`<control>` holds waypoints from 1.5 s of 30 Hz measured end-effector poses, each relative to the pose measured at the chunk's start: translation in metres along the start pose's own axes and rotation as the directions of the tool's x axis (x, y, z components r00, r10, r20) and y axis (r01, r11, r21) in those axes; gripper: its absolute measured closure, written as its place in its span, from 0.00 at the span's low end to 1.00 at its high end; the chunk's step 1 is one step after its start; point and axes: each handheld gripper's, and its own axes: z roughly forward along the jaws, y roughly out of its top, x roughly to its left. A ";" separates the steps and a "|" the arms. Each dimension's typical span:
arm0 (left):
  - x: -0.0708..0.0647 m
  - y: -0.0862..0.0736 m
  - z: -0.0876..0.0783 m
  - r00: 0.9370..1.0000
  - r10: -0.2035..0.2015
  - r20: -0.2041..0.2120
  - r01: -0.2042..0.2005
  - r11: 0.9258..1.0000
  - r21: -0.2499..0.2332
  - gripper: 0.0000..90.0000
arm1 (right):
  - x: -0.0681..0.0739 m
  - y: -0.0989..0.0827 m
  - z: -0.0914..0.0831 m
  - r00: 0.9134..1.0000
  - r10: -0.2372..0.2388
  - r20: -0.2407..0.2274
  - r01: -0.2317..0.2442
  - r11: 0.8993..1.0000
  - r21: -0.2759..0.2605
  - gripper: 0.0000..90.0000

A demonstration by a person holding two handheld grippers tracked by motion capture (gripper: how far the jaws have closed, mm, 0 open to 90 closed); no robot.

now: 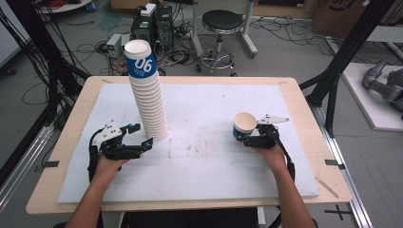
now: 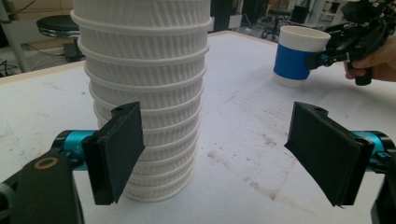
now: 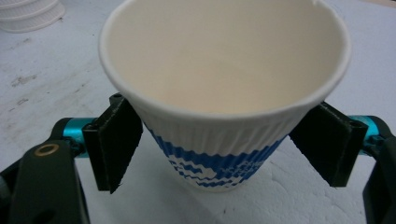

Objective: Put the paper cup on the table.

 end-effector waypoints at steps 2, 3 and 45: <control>0.001 0.000 -0.001 1.000 -0.005 -0.005 0.005 1.000 -0.002 0.21 | 0.000 0.001 -0.005 1.000 -0.005 -0.001 0.005 1.000 -0.009 0.22; 0.002 -0.001 -0.002 1.000 -0.006 -0.007 0.006 1.000 -0.001 0.21 | 0.001 0.001 -0.007 1.000 -0.001 -0.004 0.001 1.000 -0.009 0.22; 0.001 0.001 -0.005 1.000 -0.022 -0.013 0.022 0.999 -0.034 0.21 | 0.011 -0.016 -0.100 0.996 -0.013 0.083 0.029 0.980 -0.198 0.22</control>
